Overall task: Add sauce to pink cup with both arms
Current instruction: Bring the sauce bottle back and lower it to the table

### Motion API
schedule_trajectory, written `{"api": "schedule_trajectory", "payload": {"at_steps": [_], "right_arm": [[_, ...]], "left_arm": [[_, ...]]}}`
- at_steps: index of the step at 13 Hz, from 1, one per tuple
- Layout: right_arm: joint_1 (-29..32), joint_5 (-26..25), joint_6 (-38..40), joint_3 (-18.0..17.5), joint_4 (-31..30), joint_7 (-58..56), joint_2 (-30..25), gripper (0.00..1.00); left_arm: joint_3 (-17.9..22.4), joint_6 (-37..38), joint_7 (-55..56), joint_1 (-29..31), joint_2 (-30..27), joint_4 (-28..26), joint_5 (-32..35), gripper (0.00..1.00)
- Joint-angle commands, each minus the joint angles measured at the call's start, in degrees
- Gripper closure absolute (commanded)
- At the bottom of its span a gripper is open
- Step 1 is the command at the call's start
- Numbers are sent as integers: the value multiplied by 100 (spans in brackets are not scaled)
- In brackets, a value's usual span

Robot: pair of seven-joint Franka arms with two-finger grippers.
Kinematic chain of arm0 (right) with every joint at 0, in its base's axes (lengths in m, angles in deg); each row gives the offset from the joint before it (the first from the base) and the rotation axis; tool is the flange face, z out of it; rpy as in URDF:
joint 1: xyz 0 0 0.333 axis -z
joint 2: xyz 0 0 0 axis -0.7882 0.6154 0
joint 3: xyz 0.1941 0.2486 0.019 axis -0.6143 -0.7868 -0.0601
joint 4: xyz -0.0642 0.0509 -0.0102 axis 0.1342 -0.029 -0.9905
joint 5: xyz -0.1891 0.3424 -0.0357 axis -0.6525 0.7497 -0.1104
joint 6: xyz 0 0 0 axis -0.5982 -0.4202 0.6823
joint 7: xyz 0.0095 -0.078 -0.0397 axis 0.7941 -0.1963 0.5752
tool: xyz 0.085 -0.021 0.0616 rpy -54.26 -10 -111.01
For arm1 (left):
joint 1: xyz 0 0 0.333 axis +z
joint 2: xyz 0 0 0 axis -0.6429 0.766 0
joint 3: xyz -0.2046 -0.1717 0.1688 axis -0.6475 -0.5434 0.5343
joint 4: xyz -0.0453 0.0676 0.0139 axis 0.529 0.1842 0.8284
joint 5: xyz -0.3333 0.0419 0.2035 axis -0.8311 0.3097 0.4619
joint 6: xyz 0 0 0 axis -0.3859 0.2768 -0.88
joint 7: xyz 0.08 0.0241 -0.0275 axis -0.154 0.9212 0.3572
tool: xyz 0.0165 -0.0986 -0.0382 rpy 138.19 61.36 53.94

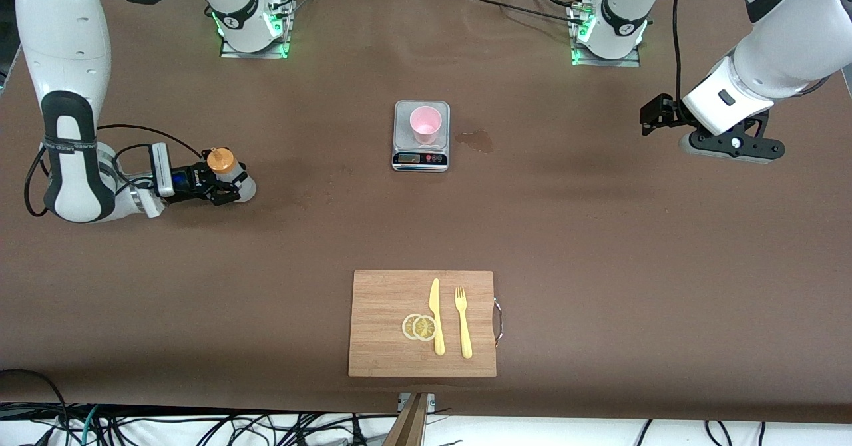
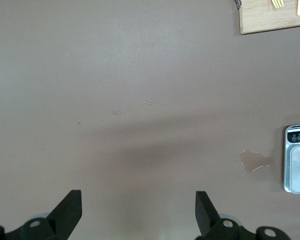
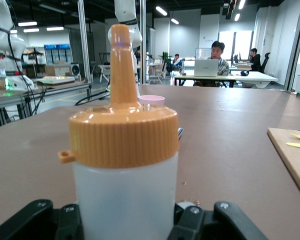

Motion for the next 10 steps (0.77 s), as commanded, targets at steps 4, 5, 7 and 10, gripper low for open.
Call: {"api": "schedule_trajectory", "payload": {"at_steps": [4, 5, 7, 10], "right_arm": [[276, 92, 593, 21, 115, -737, 658, 71], [293, 101, 654, 12, 115, -737, 711, 52], [319, 127, 690, 12, 141, -729, 712, 0], [407, 93, 725, 3, 238, -737, 808, 0]], "left_arm": [[16, 62, -142, 30, -28, -4, -168, 0], [16, 62, -142, 30, -28, -4, -168, 0], [16, 62, -133, 30, -28, -4, -168, 0], [16, 62, -133, 21, -10, 40, -168, 0]]}}
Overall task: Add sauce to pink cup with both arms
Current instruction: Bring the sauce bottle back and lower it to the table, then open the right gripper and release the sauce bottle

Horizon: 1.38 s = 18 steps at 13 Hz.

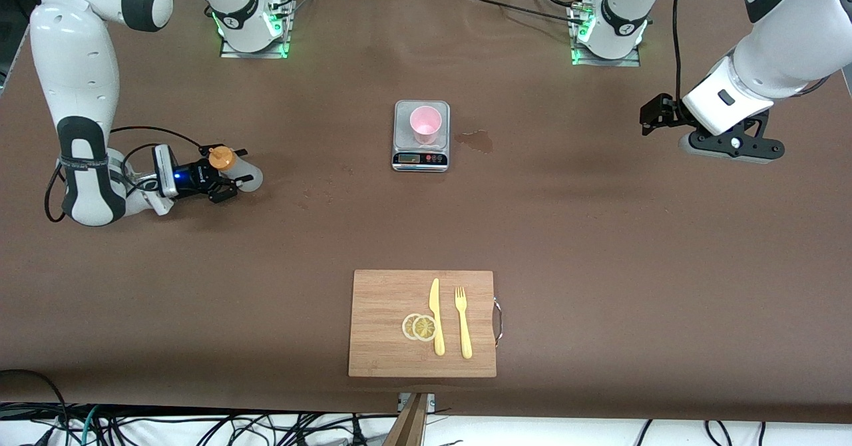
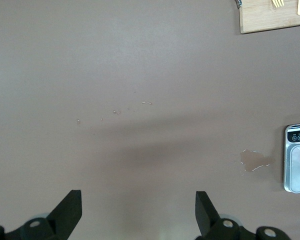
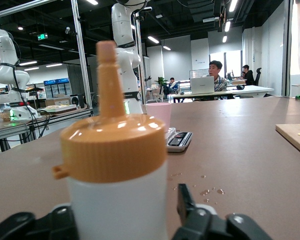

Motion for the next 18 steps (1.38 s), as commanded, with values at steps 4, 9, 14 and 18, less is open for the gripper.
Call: {"api": "schedule_trajectory", "payload": {"at_steps": [4, 9, 14, 18], "right_arm": [[352, -515, 196, 22, 672, -703, 197, 0], [537, -1183, 73, 224, 1526, -589, -214, 0], [529, -2369, -893, 207, 1115, 1225, -1900, 0], [100, -3161, -1621, 119, 868, 3274, -2991, 0]], "left_arm": [[17, 54, -133, 21, -11, 40, -168, 0], [17, 54, -133, 21, -11, 40, -168, 0], [17, 54, -125, 21, -19, 40, -168, 0], [17, 54, -133, 12, -11, 40, -194, 0]]}}
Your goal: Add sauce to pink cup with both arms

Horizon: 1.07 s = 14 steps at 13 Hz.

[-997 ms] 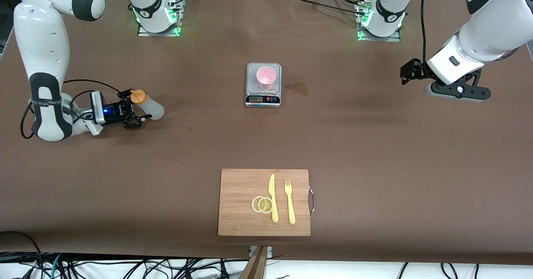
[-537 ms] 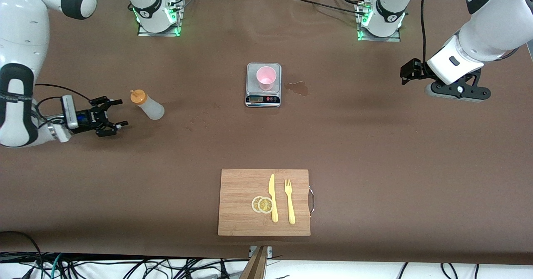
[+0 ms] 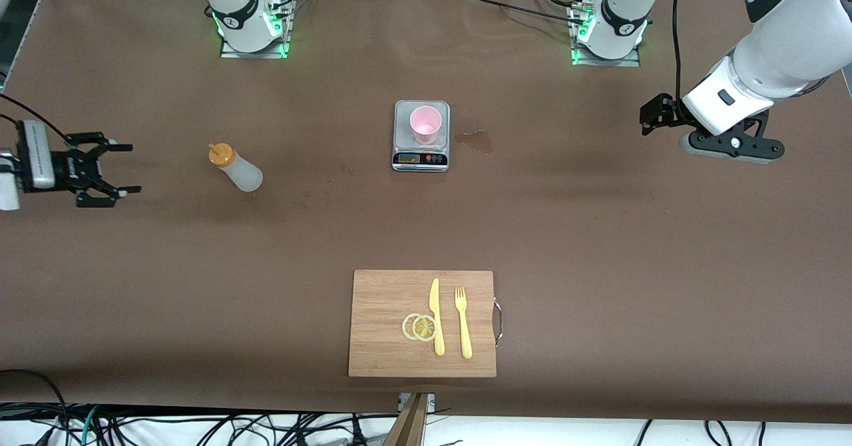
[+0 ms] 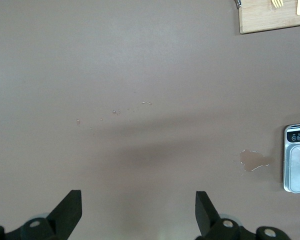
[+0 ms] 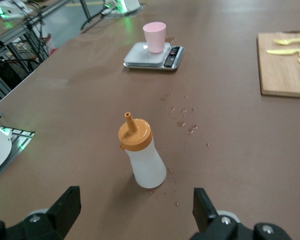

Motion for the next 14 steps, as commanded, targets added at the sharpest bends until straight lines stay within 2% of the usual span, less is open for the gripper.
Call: {"api": "schedule_trajectory", "payload": {"at_steps": [1, 7, 11, 13, 14], "right_arm": [[-481, -708, -899, -184, -601, 1387, -923, 0], [-659, -2248, -1674, -1053, -620, 4999, -1786, 0], [-1316, -3134, -1693, -1177, -655, 8379, -2559, 0], [-1327, -3592, -1623, -1563, -655, 9780, -2841, 0], [-1327, -3629, -1562, -1599, -655, 10178, -2903, 0]], "left_arm": [[19, 54, -142, 30, -11, 38, -183, 0], [19, 133, -116, -23, 24, 73, -183, 0], [19, 124, -133, -23, 24, 73, -183, 0], [19, 124, -133, -23, 24, 73, -183, 0], [19, 133, -133, -23, 24, 73, -183, 0]]}}
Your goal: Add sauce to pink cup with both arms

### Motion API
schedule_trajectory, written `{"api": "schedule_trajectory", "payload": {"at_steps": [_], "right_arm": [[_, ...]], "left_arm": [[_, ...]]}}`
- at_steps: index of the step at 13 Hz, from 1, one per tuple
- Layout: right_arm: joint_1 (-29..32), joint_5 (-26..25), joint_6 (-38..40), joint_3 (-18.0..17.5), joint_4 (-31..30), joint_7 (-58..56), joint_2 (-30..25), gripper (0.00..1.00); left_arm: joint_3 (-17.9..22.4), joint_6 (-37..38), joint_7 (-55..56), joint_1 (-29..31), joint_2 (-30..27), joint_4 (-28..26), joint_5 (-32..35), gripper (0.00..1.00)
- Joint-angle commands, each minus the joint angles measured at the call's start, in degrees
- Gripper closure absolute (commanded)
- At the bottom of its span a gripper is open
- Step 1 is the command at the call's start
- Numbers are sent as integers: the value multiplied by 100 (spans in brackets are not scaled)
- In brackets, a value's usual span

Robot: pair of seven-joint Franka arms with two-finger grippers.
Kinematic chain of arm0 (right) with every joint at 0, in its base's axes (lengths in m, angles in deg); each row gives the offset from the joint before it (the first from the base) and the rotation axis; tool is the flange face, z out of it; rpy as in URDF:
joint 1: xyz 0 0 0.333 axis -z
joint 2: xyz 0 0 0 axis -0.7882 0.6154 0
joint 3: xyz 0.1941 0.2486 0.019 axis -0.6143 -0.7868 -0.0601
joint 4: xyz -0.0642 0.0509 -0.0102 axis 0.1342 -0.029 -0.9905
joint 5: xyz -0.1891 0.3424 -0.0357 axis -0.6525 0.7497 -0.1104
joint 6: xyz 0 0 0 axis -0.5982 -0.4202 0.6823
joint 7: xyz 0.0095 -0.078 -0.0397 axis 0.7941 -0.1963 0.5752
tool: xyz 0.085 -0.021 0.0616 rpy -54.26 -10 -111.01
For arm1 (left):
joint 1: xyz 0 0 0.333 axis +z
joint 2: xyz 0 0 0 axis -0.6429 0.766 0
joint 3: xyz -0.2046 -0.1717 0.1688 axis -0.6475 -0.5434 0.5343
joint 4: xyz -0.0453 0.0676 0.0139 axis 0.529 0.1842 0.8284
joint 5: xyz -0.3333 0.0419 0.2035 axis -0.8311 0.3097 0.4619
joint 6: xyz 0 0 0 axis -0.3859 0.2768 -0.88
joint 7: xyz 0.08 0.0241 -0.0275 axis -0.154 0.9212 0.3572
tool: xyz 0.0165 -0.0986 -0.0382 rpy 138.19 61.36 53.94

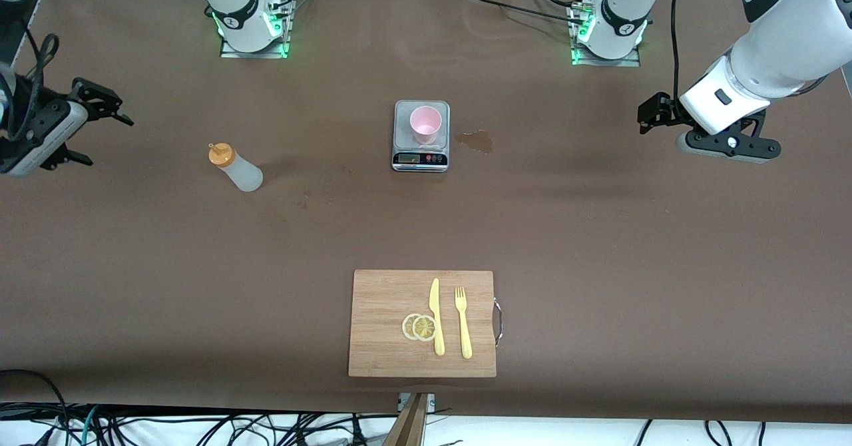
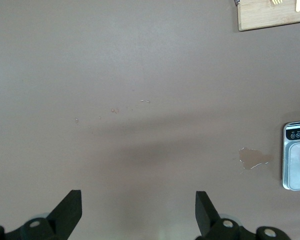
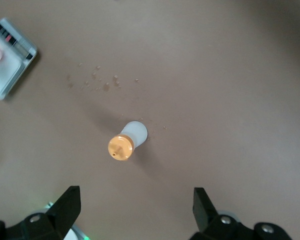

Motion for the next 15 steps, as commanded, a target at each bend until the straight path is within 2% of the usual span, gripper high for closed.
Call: {"api": "schedule_trajectory", "payload": {"at_steps": [1, 3, 5, 15], "right_arm": [[-2, -251, 36, -200, -260, 1315, -353, 0], [-2, -260, 115, -323, -199, 2307, -406, 0], [-19, -295, 238, -332, -76, 2802, -371, 0], [-99, -813, 318, -314, 241, 3156, -266, 0]], "left_arm": [[27, 94, -133, 6, 21, 73, -175, 0], [35, 77, -142, 15, 30, 91, -123, 0], [35, 103, -81, -2, 231, 388, -105, 0], [62, 112, -142, 129, 241, 407, -228, 0]]}}
